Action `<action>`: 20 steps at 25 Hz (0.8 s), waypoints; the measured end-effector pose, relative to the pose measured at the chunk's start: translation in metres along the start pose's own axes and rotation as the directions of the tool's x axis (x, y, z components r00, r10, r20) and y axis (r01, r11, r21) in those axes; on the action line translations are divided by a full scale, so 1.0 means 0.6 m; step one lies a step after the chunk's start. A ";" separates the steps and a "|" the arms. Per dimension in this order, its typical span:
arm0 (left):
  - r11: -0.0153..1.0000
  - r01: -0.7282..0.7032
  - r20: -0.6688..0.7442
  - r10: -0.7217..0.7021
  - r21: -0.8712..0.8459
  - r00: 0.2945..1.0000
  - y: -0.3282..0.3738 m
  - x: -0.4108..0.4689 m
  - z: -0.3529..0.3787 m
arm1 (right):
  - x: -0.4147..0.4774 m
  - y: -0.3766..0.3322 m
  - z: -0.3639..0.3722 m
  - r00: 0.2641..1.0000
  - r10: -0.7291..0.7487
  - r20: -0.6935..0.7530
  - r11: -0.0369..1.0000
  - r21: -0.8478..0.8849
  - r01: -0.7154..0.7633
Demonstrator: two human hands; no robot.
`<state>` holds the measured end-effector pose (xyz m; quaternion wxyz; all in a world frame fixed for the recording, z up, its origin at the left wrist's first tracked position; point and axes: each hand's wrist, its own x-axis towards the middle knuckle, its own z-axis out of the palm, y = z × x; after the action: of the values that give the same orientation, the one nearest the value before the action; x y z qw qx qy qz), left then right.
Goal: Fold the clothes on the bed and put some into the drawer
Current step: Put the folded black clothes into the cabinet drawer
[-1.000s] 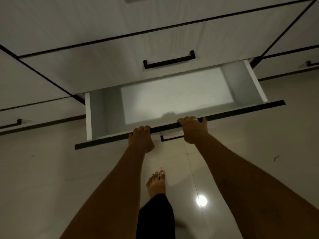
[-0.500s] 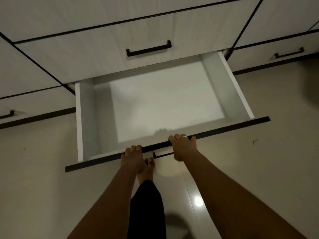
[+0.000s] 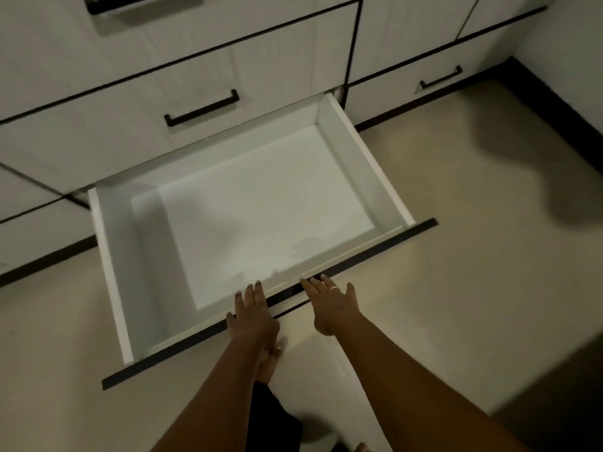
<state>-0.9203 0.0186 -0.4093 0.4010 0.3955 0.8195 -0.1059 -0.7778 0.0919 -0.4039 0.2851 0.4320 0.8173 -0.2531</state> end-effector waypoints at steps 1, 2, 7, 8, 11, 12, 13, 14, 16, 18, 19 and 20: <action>0.998 -0.062 -0.066 0.061 -0.015 0.996 0.025 -0.007 -0.003 | -0.016 0.020 -0.013 0.998 0.048 -0.036 0.998 0.032 -0.047; 0.992 -0.128 -0.110 0.127 -0.004 0.986 0.056 -0.015 -0.010 | -0.031 0.046 -0.027 0.991 0.107 -0.081 0.993 0.066 -0.102; 0.892 -0.418 -0.111 0.439 0.172 0.891 0.232 -0.071 -0.057 | -0.120 0.161 -0.106 0.888 0.454 -0.070 0.862 0.288 -0.417; 0.865 -0.464 -0.099 0.487 0.189 0.868 0.263 -0.091 -0.067 | -0.140 0.172 -0.119 0.870 0.489 -0.062 0.837 0.315 -0.447; 0.757 -0.604 -0.020 0.628 0.251 0.778 0.352 -0.162 -0.086 | -0.219 0.206 -0.148 0.813 0.557 -0.170 0.797 0.384 -0.465; 0.705 -0.653 0.009 0.678 0.277 0.735 0.385 -0.195 -0.086 | -0.260 0.222 -0.150 0.789 0.571 -0.227 0.798 0.377 -0.470; 0.673 -0.685 0.031 0.707 0.280 0.707 0.403 -0.218 -0.085 | -0.291 0.229 -0.151 0.781 0.565 -0.267 0.813 0.344 -0.470; 0.644 -0.712 0.064 0.728 0.281 0.683 0.422 -0.247 -0.081 | -0.322 0.239 -0.145 0.773 0.568 -0.282 0.815 0.322 -0.481; 0.546 -0.786 0.166 0.780 0.292 0.603 0.465 -0.322 -0.049 | -0.413 0.270 -0.112 0.684 0.682 -0.260 0.721 0.395 -0.569; 0.460 -0.839 0.239 0.814 0.290 0.529 0.502 -0.401 0.001 | -0.502 0.309 -0.066 0.570 0.793 -0.214 0.594 0.477 -0.648; 0.410 -0.861 0.268 0.830 0.300 0.489 0.519 -0.443 0.037 | -0.546 0.331 -0.033 0.516 0.835 -0.191 0.533 0.511 -0.674; 0.356 -0.883 0.301 0.844 0.305 0.444 0.537 -0.492 0.087 | -0.600 0.354 0.010 0.456 0.874 -0.170 0.469 0.543 -0.697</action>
<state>-0.5465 0.0409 -0.1784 0.3380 0.8368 0.4249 -0.0707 -0.4281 -0.0087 -0.1973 0.0902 0.8582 0.4837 -0.1462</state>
